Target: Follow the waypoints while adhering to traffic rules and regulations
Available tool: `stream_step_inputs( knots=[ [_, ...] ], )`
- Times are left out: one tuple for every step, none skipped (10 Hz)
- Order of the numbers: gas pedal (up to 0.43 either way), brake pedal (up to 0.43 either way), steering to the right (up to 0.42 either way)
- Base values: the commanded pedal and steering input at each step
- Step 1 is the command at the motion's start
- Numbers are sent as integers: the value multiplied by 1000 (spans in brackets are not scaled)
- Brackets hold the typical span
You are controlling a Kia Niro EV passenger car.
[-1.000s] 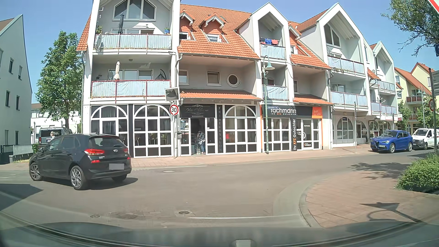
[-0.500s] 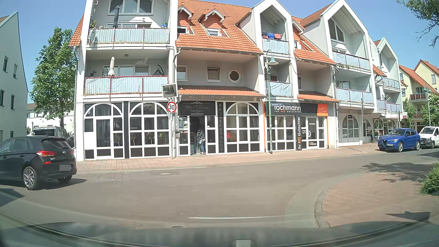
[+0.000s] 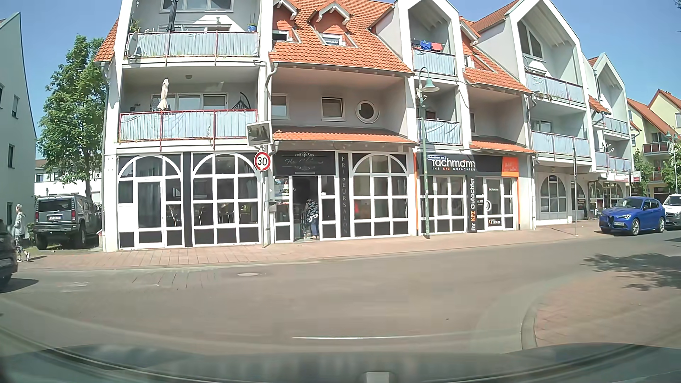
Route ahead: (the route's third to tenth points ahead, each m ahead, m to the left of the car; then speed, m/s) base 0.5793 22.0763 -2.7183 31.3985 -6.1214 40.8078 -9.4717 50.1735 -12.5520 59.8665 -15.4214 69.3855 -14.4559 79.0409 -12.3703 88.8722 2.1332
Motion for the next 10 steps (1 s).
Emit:
stream_step_inputs(
  knots=[
    [0,73,-49],
    [0,91,-65],
    [0,116,-78],
    [0,134,-95],
    [0,146,-121],
    [0,146,-147],
    [0,159,-180],
    [0,171,-223],
    [0,177,-260],
    [0,177,-291]
  ],
)
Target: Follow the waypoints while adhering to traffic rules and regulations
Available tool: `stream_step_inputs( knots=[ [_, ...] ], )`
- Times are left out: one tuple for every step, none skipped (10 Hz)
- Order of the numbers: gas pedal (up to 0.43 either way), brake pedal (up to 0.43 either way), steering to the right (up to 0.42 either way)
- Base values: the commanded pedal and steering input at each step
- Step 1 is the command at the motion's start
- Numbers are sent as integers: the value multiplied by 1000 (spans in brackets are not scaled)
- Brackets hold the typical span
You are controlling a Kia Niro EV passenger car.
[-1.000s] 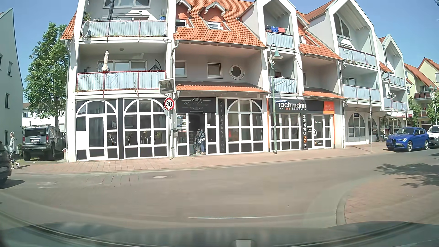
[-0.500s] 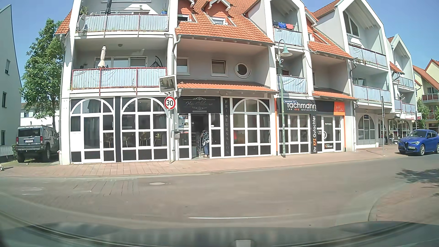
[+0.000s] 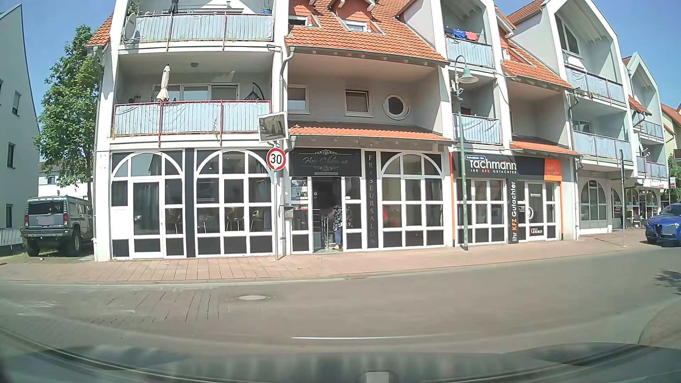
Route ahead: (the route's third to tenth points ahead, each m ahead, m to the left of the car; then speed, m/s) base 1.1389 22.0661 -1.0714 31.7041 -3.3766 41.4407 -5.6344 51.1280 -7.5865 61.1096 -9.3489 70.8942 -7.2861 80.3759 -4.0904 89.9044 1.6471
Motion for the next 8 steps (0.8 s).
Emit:
stream_step_inputs(
  knots=[
    [0,177,-329],
    [0,177,-362],
    [0,177,-385],
    [0,183,-398],
    [0,195,-408],
    [0,207,-420],
    [0,207,-425],
    [0,201,-429]
  ],
)
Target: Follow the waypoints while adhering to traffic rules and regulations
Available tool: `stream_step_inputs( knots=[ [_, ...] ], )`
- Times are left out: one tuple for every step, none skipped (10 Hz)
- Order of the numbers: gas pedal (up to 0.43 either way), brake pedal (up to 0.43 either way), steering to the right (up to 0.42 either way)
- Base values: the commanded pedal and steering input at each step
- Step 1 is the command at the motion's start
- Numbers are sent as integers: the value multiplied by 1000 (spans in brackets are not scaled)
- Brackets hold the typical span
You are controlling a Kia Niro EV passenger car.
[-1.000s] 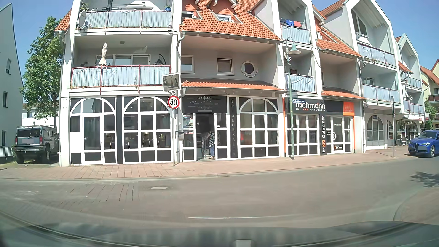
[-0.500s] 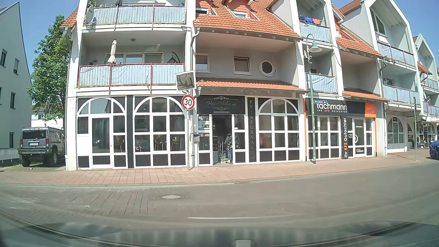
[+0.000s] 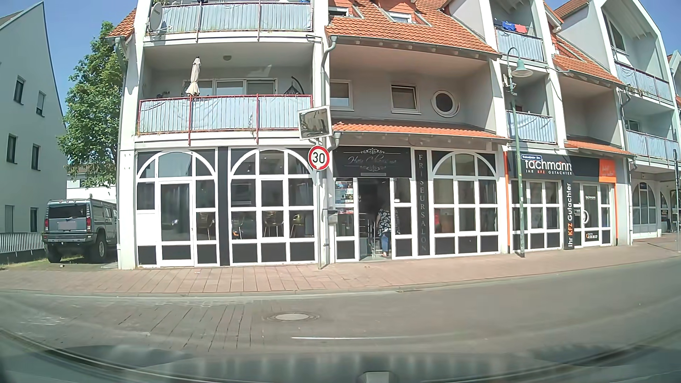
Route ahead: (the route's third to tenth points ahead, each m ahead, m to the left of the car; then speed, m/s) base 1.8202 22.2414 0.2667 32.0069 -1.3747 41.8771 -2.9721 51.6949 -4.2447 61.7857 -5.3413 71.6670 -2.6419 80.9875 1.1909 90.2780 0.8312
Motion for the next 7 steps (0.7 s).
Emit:
stream_step_inputs(
  knots=[
    [0,189,-433],
    [0,189,-433],
    [0,189,-434],
    [0,189,-438],
    [0,183,-446],
    [0,177,-453],
    [0,146,-461]
  ],
)
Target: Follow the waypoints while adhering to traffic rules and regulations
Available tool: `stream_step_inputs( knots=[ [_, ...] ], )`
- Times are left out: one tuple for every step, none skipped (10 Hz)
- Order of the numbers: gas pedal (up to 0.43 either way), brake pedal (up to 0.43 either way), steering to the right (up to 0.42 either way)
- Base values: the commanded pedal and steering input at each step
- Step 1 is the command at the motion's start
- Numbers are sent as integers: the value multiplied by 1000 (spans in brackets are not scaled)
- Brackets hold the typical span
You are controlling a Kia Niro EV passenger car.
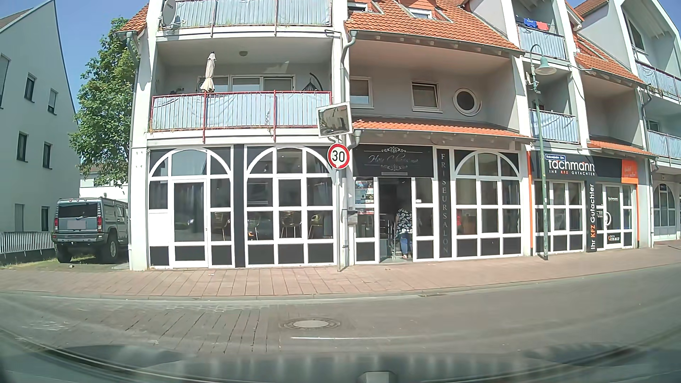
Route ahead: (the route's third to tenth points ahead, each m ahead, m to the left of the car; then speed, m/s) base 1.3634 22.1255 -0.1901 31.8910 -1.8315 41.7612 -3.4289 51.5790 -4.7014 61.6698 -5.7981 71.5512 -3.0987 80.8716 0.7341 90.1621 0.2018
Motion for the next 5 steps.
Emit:
stream_step_inputs(
  knots=[
    [0,104,-471],
    [0,91,-484],
    [0,85,-505],
    [0,0,-527],
    [0,0,-551]
  ],
)
